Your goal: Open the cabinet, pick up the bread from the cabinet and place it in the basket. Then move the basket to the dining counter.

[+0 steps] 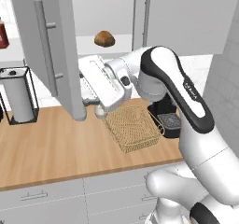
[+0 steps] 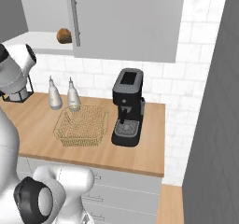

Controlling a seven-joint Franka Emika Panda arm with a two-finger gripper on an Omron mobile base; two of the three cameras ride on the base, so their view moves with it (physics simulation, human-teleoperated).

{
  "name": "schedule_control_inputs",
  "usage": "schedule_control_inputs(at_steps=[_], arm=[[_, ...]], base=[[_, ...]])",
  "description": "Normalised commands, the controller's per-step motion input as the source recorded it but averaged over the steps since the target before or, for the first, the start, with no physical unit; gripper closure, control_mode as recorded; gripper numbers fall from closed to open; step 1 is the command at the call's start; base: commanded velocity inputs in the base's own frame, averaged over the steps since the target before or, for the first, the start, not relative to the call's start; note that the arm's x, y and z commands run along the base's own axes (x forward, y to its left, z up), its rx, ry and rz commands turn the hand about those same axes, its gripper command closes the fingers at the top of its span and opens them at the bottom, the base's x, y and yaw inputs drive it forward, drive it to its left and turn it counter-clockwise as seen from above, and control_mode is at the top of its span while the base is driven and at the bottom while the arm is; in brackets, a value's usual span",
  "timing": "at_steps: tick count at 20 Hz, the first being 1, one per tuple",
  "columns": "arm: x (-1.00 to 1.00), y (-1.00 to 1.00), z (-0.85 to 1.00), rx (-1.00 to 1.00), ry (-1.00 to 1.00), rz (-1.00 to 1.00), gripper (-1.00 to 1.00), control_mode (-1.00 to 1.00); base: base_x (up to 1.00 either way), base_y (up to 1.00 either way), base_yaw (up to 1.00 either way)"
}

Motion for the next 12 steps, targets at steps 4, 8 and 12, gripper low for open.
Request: schedule_control_inputs(at_steps=[4,8,12], arm=[[-0.16,1.0,-0.05,-0.03,0.18,0.0,-1.0,-1.0],[0.0,1.0,-0.01,-0.07,0.25,0.04,-1.0,-1.0],[0.0,0.58,0.0,-0.09,0.12,0.01,-1.0,-1.0]], base=[[0.0,0.0,0.0],[0.0,0.0,0.0],[0.0,0.0,0.0]])
